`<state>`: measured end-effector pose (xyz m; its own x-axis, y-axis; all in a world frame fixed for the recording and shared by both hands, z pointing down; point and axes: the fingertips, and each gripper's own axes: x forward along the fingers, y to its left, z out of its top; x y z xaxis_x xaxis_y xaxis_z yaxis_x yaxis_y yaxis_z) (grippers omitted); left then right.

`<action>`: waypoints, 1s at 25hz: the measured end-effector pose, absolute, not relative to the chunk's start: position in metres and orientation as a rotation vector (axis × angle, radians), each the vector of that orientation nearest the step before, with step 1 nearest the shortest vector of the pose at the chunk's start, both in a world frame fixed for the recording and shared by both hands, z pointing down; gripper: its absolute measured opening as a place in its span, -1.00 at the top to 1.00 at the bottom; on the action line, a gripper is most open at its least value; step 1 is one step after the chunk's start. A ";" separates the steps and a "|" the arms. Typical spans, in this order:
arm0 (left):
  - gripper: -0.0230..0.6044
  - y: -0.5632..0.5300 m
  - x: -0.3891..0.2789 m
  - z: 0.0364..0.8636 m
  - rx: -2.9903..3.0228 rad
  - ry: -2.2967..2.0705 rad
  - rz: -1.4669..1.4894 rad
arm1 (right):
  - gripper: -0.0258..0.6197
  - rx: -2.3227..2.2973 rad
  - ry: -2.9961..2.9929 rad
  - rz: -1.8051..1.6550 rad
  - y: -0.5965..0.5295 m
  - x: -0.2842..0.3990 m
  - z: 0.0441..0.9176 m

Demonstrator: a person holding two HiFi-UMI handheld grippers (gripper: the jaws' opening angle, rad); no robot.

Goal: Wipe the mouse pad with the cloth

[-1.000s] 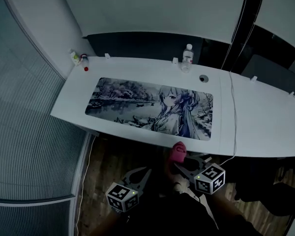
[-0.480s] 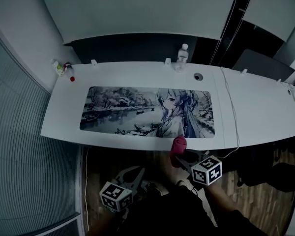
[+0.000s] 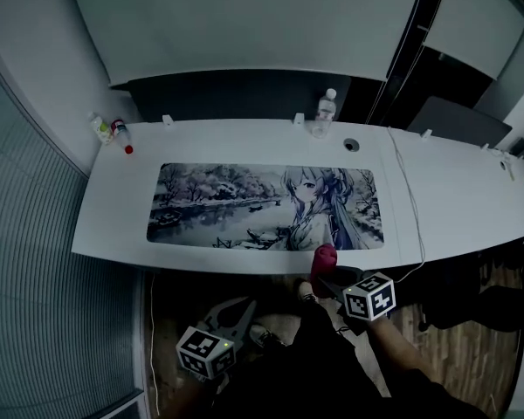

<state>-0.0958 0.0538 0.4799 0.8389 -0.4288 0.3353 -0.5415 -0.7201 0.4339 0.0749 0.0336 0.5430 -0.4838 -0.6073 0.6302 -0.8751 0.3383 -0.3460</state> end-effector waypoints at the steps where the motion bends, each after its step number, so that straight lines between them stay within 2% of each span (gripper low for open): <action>1: 0.91 0.053 -0.102 0.481 2.483 -0.726 0.281 | 0.58 1.289 -2.209 0.935 0.030 0.072 0.546; 11: 0.91 0.044 -0.132 0.488 2.401 -0.870 0.251 | 0.58 0.990 -2.117 0.770 -0.010 0.052 0.575; 18: 0.91 0.025 -0.104 0.491 2.375 -0.873 0.272 | 0.58 0.816 -1.976 0.660 -0.026 0.086 0.609; 25: 0.91 0.005 -0.068 0.503 2.330 -0.870 0.307 | 0.58 0.521 -1.744 0.330 -0.042 0.121 0.649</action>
